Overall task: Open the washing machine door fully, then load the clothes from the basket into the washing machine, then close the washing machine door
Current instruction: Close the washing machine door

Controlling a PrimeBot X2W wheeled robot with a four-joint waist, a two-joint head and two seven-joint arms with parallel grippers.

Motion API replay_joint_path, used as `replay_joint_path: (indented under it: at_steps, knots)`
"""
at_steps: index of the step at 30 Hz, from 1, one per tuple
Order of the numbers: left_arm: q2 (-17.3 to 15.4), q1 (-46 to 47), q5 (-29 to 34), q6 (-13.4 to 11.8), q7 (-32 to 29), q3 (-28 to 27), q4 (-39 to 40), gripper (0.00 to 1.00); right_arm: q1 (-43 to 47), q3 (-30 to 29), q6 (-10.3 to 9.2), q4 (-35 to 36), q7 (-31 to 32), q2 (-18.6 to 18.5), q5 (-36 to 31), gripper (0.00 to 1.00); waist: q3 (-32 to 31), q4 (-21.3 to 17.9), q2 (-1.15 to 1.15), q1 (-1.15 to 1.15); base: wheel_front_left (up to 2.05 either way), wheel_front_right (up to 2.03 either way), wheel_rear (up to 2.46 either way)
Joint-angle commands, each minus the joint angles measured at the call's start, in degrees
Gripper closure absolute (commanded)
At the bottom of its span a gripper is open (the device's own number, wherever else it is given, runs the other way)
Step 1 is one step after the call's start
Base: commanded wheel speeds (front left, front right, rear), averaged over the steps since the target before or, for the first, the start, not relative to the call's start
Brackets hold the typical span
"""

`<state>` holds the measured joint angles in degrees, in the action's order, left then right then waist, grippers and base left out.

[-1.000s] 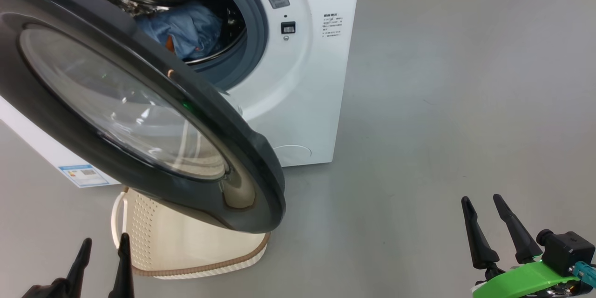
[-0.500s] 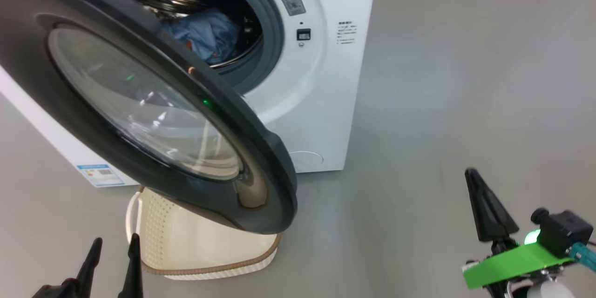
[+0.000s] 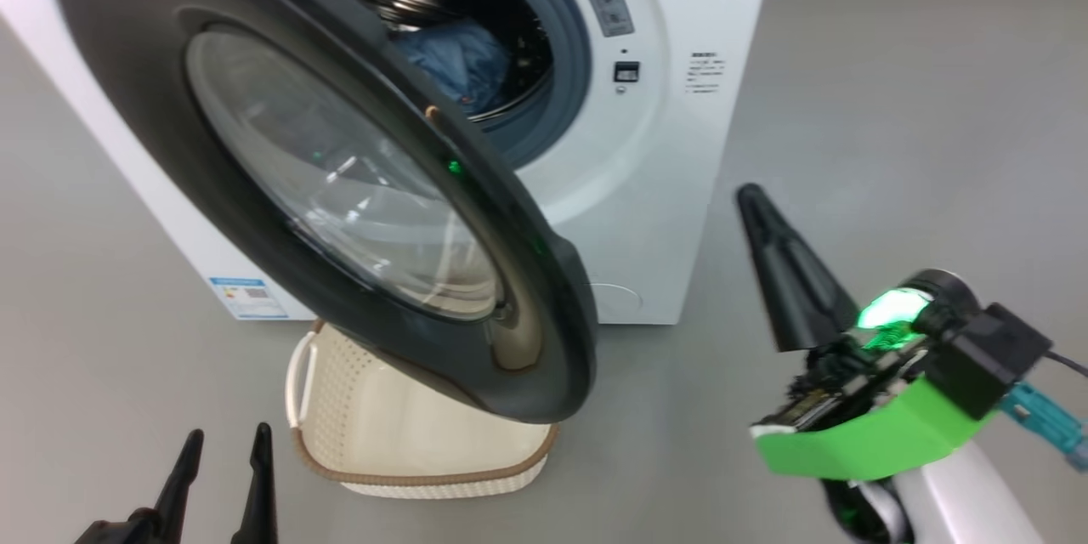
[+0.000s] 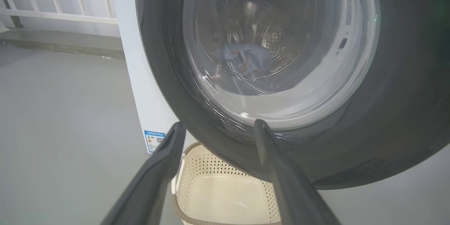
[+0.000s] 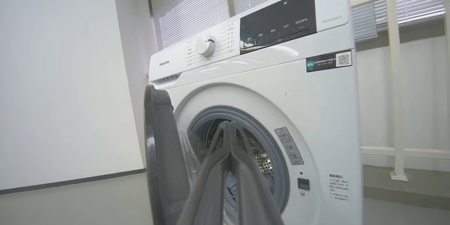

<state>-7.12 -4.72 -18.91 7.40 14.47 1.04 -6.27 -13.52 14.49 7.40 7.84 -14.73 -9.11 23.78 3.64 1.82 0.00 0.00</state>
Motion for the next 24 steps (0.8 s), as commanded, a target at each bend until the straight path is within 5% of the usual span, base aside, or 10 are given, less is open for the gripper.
replay_joint_path:
  at_steps: [1,13,24]
  knots:
    - [-0.5,1.0,0.5,0.1,0.5,-1.6,1.8,0.00,-2.2,3.3,0.09,2.5,-0.3,0.4,0.6,1.00,-0.4,1.8,0.00,0.00,0.00,0.00,0.00]
    - [0.3,1.6,0.8,0.1,0.5,-1.0,2.2,0.00,-4.1,18.7,0.09,-1.9,-0.3,0.2,1.6,1.00,0.3,6.7,0.00,0.00,0.00,0.00,0.00]
    - [0.8,2.8,0.6,0.1,0.5,-0.8,1.6,0.00,-2.5,23.9,0.09,-14.4,-0.3,0.1,3.4,1.00,2.2,9.0,0.00,0.00,0.00,0.00,0.00]
